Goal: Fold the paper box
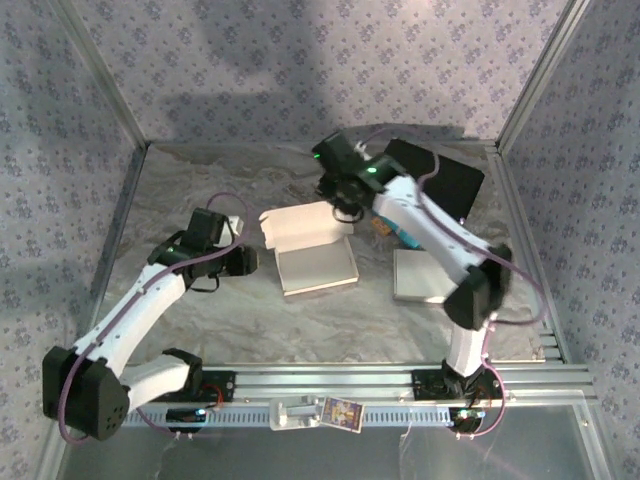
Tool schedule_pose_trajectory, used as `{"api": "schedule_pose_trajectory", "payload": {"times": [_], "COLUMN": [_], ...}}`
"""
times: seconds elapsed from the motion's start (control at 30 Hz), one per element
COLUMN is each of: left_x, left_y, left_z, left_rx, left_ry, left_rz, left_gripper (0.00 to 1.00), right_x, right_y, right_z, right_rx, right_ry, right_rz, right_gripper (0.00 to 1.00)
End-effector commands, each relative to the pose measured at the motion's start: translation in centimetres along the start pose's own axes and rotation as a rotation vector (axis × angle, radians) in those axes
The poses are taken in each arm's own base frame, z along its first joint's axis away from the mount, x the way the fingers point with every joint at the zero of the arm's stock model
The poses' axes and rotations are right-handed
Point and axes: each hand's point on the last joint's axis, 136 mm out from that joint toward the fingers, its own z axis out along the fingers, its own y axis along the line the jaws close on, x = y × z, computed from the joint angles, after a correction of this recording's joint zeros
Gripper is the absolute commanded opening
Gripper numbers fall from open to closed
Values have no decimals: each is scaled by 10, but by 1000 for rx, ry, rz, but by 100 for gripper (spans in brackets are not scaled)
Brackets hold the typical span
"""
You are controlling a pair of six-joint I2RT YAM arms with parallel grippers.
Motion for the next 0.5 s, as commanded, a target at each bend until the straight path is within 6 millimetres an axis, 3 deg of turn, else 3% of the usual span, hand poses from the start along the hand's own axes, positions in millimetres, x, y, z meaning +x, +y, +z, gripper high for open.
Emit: {"api": "schedule_pose_trajectory", "payload": {"times": [0.0, 0.13, 0.2, 0.33, 0.47], "left_x": [-36, -47, -52, -61, -67], "left_y": [-21, -22, -23, -20, -15], "left_z": [-7, 7, 14, 25, 35], "left_rx": [75, 73, 74, 46, 13], "left_ry": [-92, -75, -67, -56, -41], "left_rz": [128, 185, 212, 265, 284], "left_gripper": [48, 49, 49, 49, 48], "right_x": [-14, 7, 9, 8, 11], "right_y": [7, -66, -89, -92, -91], "right_z": [-29, -2, 7, 16, 37], "right_rx": [-206, -212, -238, -423, -461], "right_ry": [-51, 165, 214, 154, 101], "right_rz": [-589, -792, -800, -859, -1025], "right_gripper": [50, 50, 50, 53, 54]}}
